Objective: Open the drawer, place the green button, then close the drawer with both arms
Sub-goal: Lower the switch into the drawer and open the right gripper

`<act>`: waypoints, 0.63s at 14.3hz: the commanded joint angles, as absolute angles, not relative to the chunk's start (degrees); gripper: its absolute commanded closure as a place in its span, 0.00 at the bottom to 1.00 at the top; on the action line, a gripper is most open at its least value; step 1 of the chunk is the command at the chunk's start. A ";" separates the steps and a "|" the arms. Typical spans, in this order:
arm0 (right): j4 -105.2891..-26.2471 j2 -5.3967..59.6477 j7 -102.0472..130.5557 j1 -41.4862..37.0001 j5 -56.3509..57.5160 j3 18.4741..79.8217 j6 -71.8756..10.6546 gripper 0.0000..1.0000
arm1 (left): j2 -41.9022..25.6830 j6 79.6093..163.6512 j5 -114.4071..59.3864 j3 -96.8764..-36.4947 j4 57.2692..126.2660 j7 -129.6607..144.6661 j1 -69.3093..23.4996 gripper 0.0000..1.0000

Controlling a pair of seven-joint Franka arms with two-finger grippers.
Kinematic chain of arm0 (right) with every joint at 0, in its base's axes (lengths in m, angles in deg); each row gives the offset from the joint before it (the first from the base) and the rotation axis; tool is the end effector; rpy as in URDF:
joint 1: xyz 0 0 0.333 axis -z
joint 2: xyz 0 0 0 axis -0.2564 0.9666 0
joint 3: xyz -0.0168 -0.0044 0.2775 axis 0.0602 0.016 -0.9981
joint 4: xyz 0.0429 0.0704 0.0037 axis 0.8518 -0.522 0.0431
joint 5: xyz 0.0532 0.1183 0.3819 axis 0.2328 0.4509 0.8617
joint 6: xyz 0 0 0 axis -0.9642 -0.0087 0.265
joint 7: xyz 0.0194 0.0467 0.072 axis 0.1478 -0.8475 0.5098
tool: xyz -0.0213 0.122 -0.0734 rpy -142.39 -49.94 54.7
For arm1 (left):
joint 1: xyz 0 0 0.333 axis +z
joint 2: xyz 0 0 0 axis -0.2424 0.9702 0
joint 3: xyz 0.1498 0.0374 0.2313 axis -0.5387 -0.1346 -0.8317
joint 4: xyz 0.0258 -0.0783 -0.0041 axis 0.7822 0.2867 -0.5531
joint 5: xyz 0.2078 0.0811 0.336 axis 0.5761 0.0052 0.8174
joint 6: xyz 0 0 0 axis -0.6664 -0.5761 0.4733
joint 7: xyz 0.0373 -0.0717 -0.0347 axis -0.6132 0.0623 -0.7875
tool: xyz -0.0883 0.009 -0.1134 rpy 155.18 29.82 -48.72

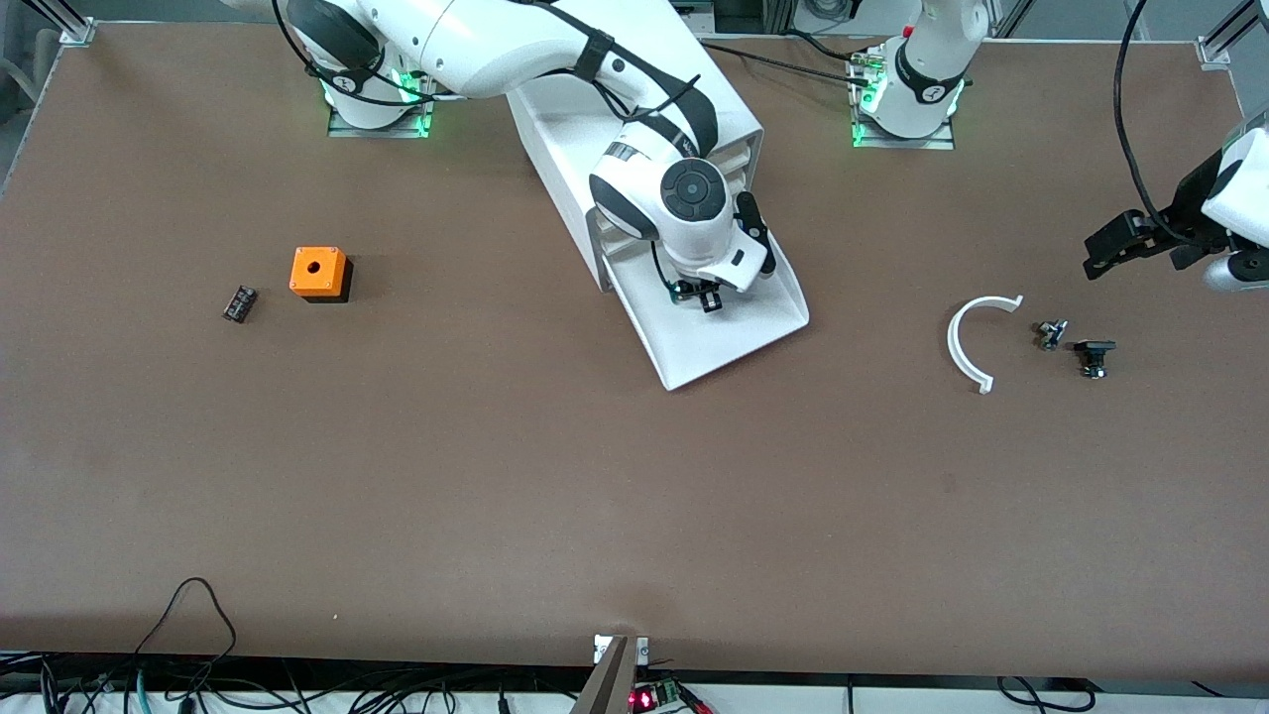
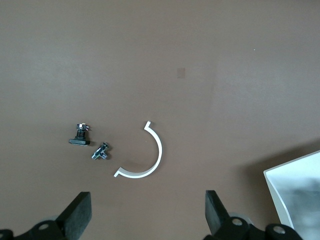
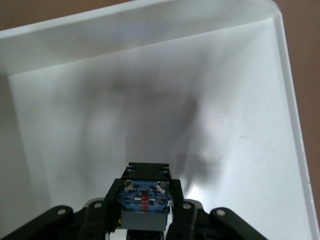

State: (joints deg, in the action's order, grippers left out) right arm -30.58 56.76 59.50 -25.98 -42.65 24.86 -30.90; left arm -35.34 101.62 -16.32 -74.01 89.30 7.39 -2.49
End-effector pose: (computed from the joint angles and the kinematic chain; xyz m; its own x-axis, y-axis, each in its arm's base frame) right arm 0.4395 0.6092 0.2060 -0.2556 0.9573 0.1347 0.9590 0.2687 -0.0898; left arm 0.5670 0.0103 0.5160 0.9923 0.1205 0.0291 0.1216 -0.9918 -0.0402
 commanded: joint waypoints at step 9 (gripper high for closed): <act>-27.65 47.09 40.54 -19.44 -41.45 26.30 -26.97 0.00 | -30.84 106.66 -16.76 -71.40 88.90 5.26 -4.53 0.00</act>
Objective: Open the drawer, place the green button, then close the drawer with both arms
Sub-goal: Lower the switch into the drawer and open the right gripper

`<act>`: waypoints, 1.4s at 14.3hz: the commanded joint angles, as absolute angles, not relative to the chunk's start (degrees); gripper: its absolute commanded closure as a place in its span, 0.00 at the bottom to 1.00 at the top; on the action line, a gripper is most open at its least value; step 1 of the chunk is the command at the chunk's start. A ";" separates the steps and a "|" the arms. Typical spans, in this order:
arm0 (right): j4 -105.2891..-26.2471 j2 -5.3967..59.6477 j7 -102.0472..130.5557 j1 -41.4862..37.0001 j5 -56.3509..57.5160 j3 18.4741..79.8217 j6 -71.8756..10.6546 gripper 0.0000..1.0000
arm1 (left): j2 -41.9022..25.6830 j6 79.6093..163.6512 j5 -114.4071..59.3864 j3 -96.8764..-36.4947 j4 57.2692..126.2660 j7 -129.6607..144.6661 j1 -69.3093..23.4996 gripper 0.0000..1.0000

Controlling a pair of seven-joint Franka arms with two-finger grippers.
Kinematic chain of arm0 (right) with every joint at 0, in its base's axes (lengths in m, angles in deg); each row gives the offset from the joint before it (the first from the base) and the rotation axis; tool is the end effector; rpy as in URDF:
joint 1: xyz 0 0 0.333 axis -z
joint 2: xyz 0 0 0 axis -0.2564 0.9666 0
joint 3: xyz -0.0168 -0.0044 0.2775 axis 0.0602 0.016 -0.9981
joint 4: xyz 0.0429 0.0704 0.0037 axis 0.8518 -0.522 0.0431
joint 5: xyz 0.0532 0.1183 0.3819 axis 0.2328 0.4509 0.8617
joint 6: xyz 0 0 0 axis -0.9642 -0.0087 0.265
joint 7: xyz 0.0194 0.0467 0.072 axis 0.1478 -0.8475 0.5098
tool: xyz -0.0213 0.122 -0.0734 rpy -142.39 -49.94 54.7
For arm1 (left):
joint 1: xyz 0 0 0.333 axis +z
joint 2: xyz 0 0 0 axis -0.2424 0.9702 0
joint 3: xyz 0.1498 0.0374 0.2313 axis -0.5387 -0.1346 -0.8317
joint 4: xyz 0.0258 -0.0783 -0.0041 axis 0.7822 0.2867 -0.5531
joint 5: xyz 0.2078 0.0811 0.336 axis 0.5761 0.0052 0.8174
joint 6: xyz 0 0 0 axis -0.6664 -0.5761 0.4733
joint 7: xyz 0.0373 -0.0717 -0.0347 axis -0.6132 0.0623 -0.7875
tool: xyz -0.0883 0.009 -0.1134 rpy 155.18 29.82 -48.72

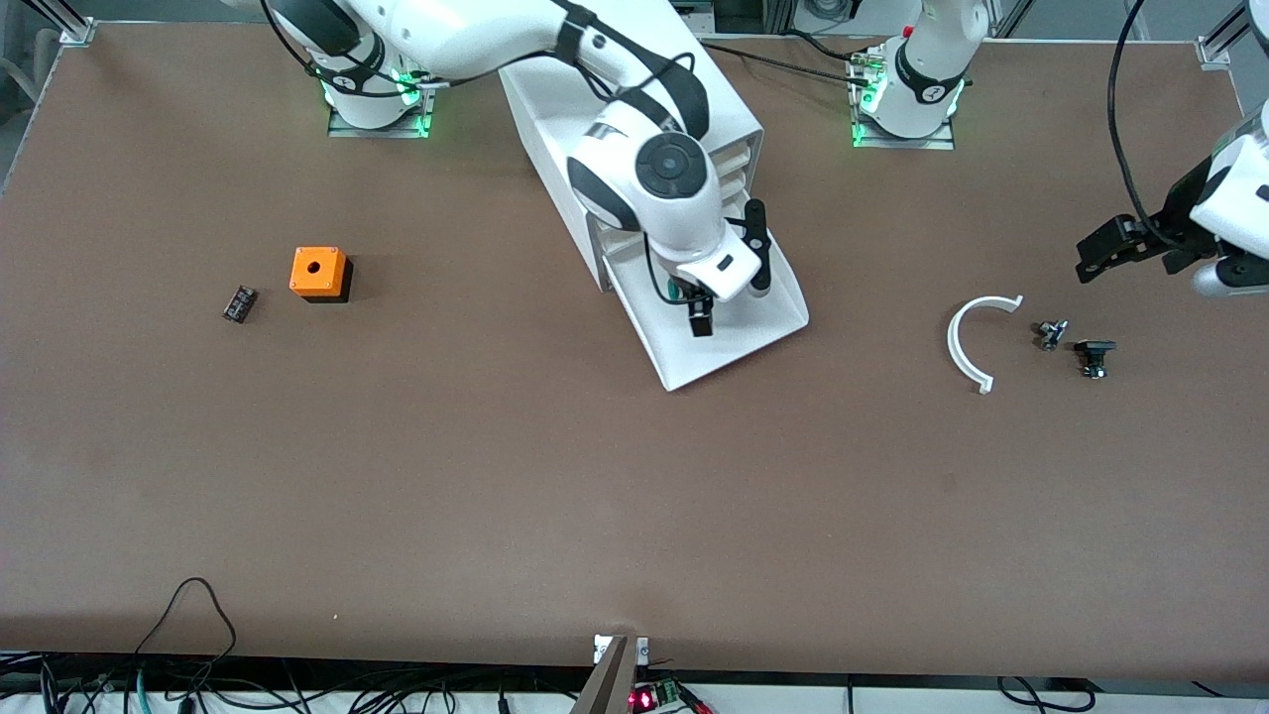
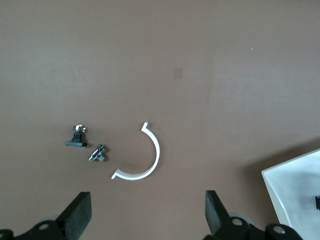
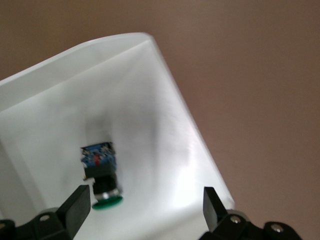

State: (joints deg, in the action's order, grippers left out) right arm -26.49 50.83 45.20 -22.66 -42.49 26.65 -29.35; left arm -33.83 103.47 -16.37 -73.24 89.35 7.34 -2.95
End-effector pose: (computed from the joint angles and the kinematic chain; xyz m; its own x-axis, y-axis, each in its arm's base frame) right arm 0.5056 0.5788 0.3109 0.0621 0.9796 0.1913 0.9980 -0.0630 -0.0013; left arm 0.5762 -0.0014 0.5037 0.9945 0.0990 0.0340 0.1002 -0.9944 -0.0337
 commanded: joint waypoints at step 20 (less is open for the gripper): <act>-47.17 24.50 -26.99 2.28 -41.45 45.90 -15.28 0.00 | -3.74 143.95 -15.97 -73.67 103.21 -55.92 -34.68 0.00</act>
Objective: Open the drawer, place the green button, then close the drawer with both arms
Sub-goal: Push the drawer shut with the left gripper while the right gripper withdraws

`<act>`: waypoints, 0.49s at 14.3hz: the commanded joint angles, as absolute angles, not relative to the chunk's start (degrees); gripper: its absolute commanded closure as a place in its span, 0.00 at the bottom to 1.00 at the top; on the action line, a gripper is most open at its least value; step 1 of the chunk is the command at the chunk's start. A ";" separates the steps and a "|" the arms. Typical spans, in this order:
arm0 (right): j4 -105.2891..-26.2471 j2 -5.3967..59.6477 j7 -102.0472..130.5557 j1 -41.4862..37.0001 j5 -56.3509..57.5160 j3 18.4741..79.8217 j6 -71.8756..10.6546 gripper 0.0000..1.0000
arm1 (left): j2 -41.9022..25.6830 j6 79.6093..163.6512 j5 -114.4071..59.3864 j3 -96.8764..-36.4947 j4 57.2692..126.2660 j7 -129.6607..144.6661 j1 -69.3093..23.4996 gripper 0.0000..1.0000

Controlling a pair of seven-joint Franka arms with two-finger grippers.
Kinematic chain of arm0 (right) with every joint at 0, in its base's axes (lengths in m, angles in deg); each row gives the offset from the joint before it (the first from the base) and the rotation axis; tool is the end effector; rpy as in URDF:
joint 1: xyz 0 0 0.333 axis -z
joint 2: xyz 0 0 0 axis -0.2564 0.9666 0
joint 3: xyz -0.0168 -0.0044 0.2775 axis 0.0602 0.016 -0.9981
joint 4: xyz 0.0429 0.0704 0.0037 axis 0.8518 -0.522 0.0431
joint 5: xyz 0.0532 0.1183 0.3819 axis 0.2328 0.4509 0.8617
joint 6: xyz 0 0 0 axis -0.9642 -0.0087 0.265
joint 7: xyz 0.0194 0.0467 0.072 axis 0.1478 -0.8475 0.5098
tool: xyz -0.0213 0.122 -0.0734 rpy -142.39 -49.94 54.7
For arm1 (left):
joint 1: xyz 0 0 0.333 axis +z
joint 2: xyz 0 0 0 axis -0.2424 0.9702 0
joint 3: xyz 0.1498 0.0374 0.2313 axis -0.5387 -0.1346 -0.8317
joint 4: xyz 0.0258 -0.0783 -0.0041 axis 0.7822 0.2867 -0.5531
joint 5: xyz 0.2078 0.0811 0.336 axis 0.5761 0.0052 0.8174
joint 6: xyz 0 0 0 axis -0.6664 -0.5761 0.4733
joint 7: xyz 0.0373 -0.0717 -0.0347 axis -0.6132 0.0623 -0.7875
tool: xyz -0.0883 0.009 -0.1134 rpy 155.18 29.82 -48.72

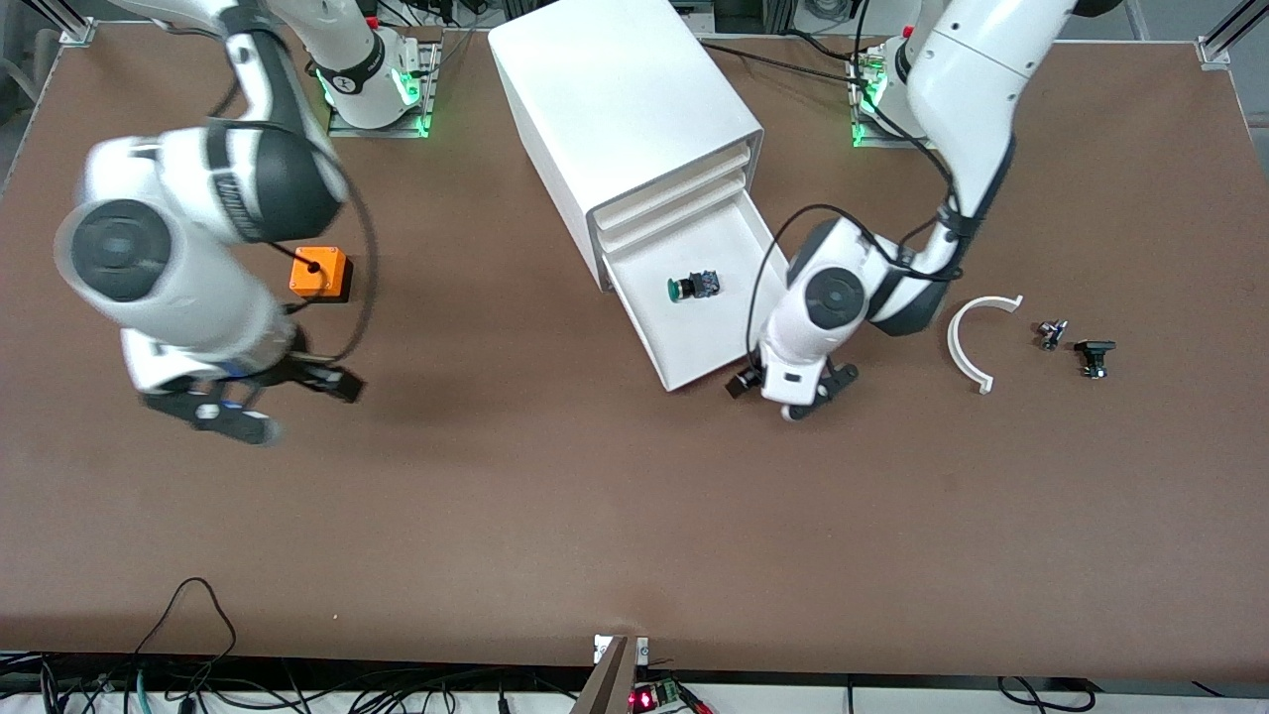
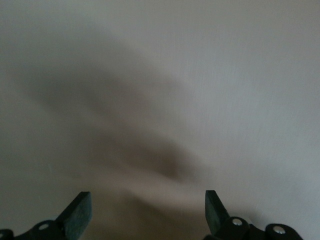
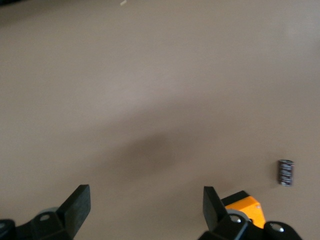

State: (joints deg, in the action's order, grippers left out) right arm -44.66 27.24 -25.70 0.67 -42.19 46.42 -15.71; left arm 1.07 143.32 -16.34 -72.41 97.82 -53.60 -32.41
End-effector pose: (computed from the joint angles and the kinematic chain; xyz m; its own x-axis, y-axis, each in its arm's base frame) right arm 0.6646 0.1262 0.4138 0.9260 -0.3736 0.0549 -0.3774 -0.9199 0.1065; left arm 0.5384 -0.3233 0.1246 0.7940 0.5999 -0.0982 0.6044 -0.7964 0.0224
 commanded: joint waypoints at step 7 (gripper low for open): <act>-48.39 16.15 -13.59 13.78 -39.61 45.54 -12.12 0.00 | -12.28 143.07 -16.15 -68.50 112.64 -55.04 -39.68 0.00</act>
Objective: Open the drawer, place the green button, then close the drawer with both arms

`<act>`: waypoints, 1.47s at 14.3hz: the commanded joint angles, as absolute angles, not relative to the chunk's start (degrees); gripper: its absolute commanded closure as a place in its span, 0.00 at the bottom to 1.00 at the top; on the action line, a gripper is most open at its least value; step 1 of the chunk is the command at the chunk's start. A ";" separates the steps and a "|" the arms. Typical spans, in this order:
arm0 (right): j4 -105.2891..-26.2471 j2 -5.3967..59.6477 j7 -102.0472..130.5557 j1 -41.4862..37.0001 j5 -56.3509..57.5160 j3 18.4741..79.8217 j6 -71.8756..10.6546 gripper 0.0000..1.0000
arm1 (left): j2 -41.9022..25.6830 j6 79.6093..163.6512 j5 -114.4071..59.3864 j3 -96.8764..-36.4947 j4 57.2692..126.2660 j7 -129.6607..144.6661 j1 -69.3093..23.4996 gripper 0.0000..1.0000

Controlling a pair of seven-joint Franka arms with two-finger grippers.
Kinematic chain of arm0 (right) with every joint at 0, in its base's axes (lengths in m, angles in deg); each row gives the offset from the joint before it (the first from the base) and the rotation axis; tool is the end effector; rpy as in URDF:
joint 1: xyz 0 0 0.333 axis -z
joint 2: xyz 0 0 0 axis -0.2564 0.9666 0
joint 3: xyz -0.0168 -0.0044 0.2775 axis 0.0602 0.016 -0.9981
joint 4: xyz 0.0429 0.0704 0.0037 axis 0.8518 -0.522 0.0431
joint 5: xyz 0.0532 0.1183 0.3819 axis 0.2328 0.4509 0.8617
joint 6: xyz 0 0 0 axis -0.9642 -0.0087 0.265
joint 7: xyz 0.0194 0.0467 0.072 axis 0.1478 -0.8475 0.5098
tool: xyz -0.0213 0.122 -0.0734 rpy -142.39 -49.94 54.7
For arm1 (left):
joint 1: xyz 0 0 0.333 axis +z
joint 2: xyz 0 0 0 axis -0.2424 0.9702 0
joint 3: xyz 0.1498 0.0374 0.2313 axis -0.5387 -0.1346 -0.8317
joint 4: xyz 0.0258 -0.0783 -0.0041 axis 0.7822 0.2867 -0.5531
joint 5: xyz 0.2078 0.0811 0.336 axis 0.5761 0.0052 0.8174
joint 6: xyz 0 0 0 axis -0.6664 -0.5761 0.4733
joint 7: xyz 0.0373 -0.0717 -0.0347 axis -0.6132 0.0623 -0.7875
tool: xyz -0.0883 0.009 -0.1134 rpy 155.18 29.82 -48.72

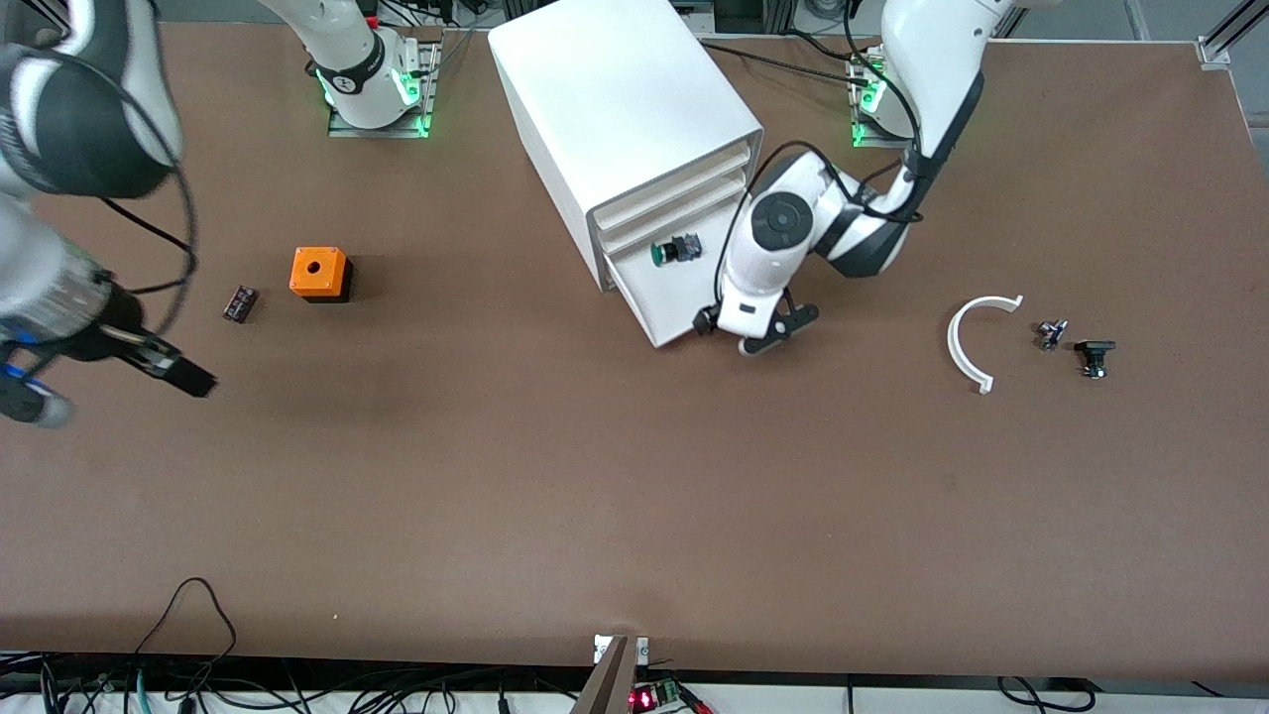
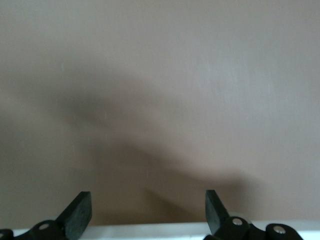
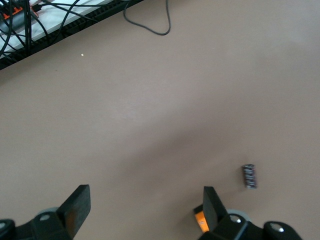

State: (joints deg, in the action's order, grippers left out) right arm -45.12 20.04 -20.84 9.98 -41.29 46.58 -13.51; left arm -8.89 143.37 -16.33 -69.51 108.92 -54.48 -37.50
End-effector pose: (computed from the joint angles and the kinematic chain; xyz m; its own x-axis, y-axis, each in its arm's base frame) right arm 0.6549 0.0153 0.4898 0.8844 -0.4547 0.1053 -0.4617 -0.8853 0.0547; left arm 0.4524 -0.3715 0.1538 0.8696 0.4847 -0.0938 0.4870 -0.8734 0.0011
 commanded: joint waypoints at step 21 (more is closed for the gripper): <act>-63.05 5.88 8.25 17.93 -39.52 46.60 -14.04 0.00 | -39.08 125.54 -23.61 -72.84 107.47 -8.26 -11.13 0.00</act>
State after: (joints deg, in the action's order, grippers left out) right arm -57.51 11.01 7.00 17.25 -40.39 46.83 -13.04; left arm -33.83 132.59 -21.87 -67.92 108.50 -19.41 -11.69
